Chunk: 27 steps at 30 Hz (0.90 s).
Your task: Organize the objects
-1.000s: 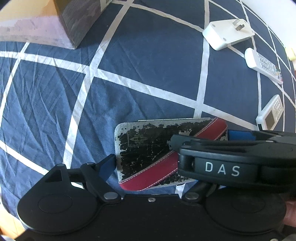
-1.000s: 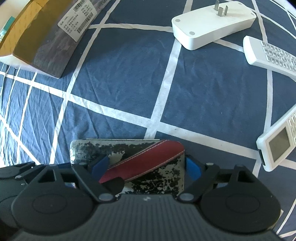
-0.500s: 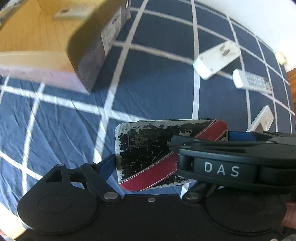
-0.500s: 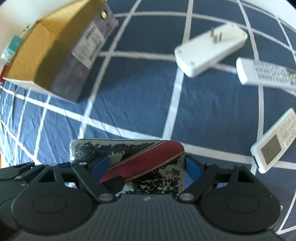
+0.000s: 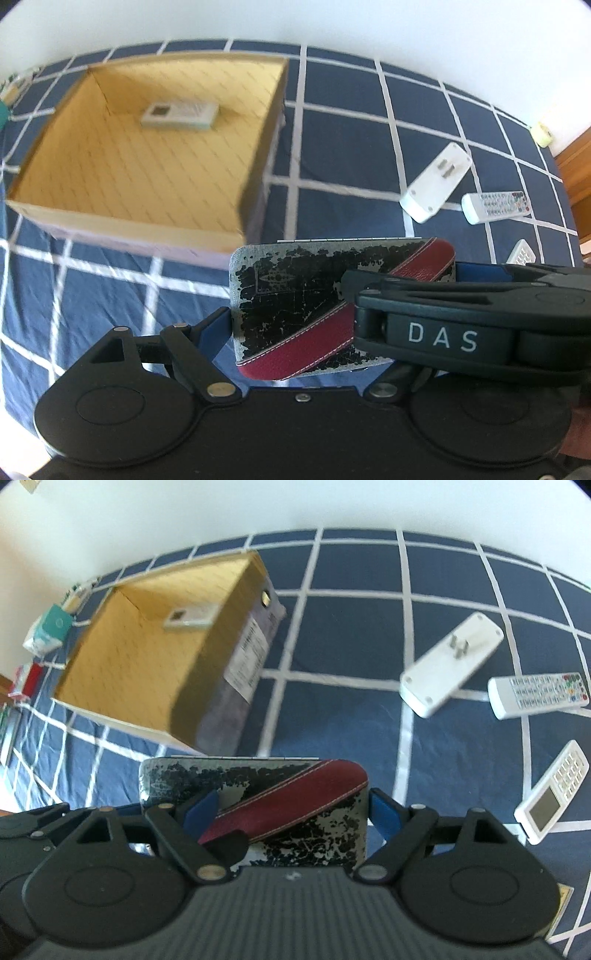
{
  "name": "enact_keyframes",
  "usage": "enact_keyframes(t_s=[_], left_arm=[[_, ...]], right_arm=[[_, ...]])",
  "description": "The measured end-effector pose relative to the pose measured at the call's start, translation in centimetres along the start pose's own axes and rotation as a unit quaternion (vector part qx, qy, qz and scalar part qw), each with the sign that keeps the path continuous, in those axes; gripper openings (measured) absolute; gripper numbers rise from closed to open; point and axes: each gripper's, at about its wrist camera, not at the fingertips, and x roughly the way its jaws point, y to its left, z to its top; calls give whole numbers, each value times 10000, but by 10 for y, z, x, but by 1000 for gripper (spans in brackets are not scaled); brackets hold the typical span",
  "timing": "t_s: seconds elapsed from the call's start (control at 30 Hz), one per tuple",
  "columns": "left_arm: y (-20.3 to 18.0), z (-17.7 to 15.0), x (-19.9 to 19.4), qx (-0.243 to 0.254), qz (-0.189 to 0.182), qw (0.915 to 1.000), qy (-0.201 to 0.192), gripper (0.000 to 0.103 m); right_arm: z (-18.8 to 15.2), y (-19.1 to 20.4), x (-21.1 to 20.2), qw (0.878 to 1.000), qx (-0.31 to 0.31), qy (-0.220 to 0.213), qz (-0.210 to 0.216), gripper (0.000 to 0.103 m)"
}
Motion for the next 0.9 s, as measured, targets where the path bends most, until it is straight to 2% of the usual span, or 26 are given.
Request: enact_keyframes(t_s=[0.57,0.9], left_arm=[[102,27,-37,640,-84,9973,-342,81],[155,46,-43,649,-136,9969,-414,81]], right_arm=[[19,108,2,9970,499,-590,-97,87],[38,165,16,9960,526,-709,-141,87]])
